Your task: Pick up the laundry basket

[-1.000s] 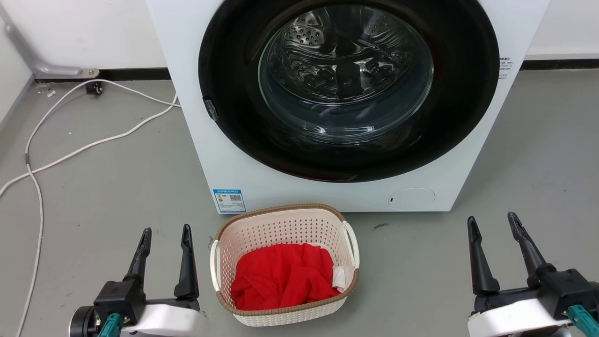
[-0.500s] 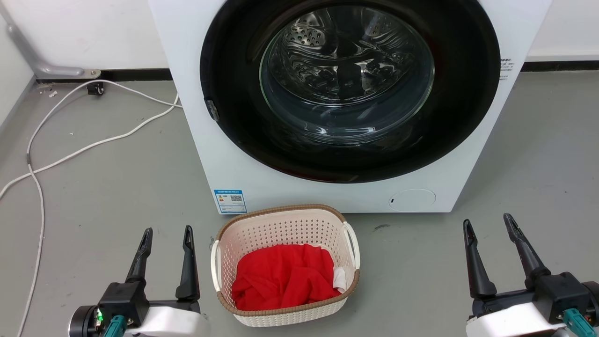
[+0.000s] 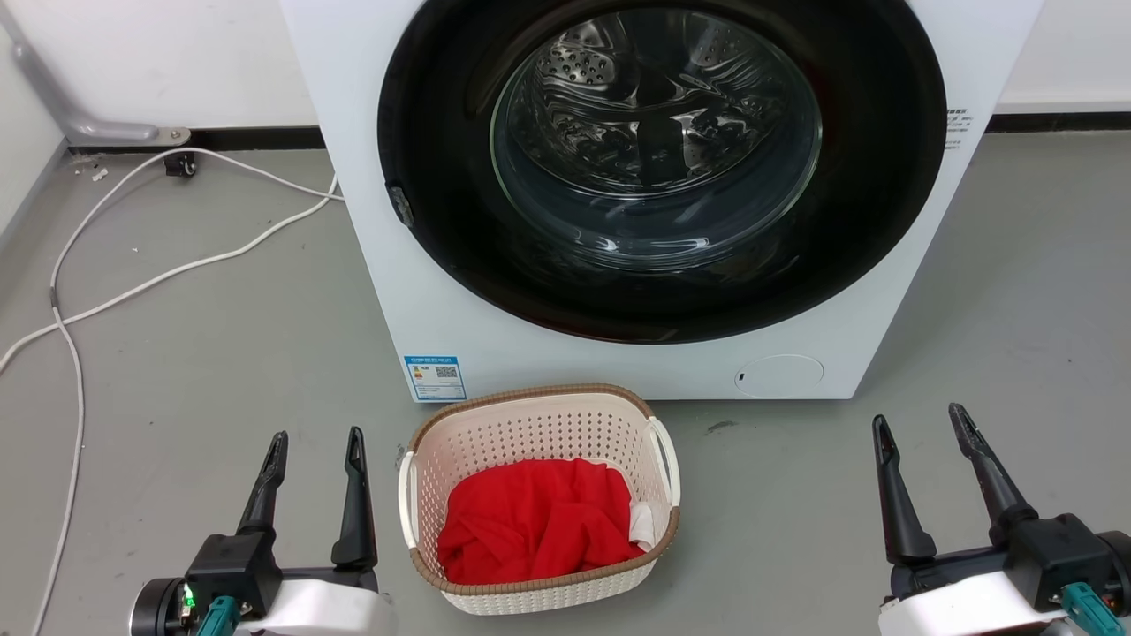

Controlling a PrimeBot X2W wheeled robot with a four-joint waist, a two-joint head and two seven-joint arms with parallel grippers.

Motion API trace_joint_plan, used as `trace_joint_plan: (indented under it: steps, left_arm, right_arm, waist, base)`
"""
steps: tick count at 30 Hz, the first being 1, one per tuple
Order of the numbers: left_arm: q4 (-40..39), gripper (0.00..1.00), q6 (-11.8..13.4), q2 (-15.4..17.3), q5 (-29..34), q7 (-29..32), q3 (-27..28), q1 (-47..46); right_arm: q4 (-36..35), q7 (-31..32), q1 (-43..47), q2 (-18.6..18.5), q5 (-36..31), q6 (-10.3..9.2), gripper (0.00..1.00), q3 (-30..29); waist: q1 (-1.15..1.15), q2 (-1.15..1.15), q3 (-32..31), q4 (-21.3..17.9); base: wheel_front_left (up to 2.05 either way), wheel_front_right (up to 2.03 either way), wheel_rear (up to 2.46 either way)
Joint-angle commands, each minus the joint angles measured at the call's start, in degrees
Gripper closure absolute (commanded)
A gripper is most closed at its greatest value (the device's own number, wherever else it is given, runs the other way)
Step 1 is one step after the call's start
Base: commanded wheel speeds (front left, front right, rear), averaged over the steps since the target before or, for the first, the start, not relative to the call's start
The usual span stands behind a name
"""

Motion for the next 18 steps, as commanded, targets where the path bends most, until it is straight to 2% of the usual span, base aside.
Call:
trace_joint_plan:
  steps: [1, 11, 18]
  left_arm:
    - [0.26, 0.00, 0.28, 0.17, -0.13, -0.28, 0.10, 0.59]
    - [4.37, 0.00, -0.17, 0.16, 0.00, -0.22, 2.01, -2.22]
    - [12.25, 0.00, -1.56, 0.13, 1.07, -0.22, 3.83, -8.33]
  right_arm:
    - [0.05, -0.15, 0.25, 0.03, 0.19, -0.02, 0.00, 0.14]
    - [4.67, -0.14, -2.56, 0.04, 0.03, -0.02, 0.00, 2.96]
    - [10.06, -0.13, -8.68, 0.04, -1.00, -0.03, 0.00, 4.67]
  waist:
    - [0.00, 0.00, 0.06, -0.03]
    - [0.00, 0.00, 1.97, -0.03]
    - [0.00, 0.00, 8.20, 0.24]
  base:
    - [0.00, 0.00, 0.00]
    - [0.00, 0.00, 0.00]
    - [0.00, 0.00, 0.00]
